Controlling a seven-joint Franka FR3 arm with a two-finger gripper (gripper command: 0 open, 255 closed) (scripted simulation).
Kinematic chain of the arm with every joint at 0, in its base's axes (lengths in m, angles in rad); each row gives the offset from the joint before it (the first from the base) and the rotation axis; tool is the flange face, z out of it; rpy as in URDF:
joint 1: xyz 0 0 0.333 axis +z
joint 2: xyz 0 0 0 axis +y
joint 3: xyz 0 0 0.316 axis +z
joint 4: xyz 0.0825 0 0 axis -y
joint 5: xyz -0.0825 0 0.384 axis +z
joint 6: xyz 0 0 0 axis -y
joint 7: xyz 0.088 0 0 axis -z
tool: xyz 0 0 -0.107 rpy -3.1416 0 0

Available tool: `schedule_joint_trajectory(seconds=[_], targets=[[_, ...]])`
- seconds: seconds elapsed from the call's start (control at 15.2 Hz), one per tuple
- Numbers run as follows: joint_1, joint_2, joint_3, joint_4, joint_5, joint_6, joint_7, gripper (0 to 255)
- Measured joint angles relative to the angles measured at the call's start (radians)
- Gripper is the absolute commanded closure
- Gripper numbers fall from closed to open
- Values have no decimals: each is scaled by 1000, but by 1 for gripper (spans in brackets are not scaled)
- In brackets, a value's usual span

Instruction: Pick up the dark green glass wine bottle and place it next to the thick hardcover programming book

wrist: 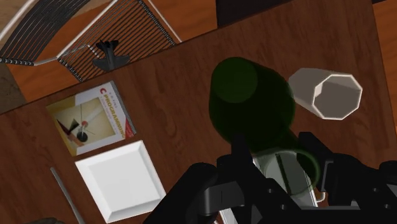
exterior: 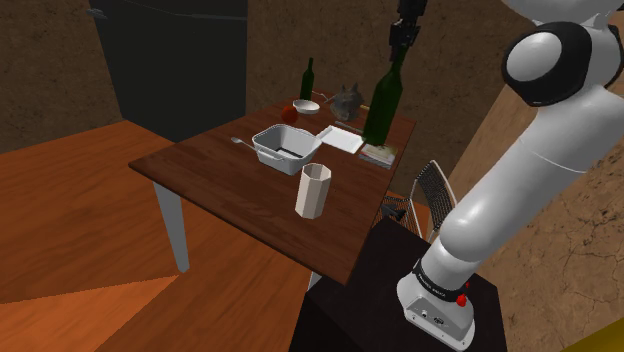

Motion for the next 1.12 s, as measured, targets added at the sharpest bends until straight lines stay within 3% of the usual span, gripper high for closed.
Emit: schedule_joint_trajectory(seconds=[0.73,1.12], targets=[[-112,234,-106,55,76,177,-192,255],[-204,419,-136,189,151,221,-288,255]])
